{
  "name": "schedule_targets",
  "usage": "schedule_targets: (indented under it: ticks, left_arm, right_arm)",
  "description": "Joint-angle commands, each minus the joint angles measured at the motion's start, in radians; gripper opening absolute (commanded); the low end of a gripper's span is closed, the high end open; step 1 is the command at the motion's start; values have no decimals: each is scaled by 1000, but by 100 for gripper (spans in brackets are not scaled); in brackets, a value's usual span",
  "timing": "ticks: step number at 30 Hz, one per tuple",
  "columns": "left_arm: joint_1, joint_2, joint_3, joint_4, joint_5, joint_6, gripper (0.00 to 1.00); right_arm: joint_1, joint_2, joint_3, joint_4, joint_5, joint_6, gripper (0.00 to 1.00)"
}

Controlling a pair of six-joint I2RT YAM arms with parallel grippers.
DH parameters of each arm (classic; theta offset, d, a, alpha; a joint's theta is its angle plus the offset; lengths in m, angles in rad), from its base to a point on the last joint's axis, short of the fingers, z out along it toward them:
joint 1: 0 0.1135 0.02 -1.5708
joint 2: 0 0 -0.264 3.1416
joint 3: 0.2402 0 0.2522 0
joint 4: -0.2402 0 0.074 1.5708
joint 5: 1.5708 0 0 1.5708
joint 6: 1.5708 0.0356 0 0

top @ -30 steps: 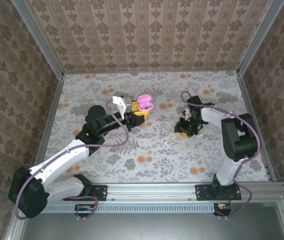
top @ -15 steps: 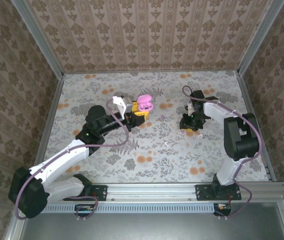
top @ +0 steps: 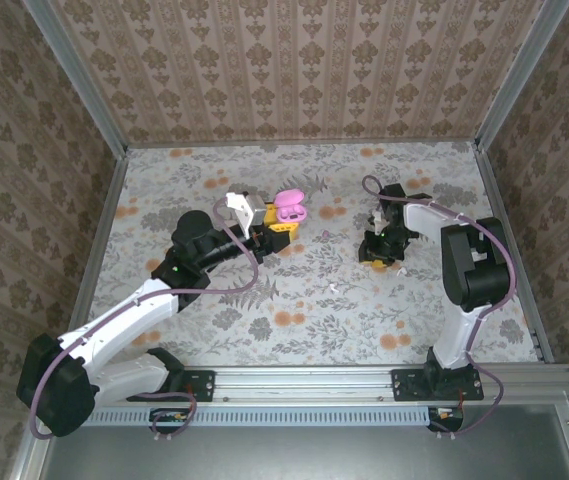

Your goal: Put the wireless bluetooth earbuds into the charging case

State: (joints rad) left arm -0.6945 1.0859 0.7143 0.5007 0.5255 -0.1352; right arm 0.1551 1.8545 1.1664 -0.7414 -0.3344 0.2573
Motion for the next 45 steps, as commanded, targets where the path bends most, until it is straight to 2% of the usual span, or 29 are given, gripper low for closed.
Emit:
schedule_targets:
  ticks: [1,25,33,45]
  left_arm:
    - [-11,-9,31,7,-2,16,39]
    - [-8,-26,17,-6,-15,28,39]
    - [-9,-26,17,-8,-18,31,39]
    - [-9,-24,17,-11,-20,32,39]
  right_arm:
    - [2,18,22,-18,-28,4,31]
    - [36,71,76,5,34,62,30]
    - [36,77,106,-19,76,48,33]
    - [47,112,125,-46,37,20,31]
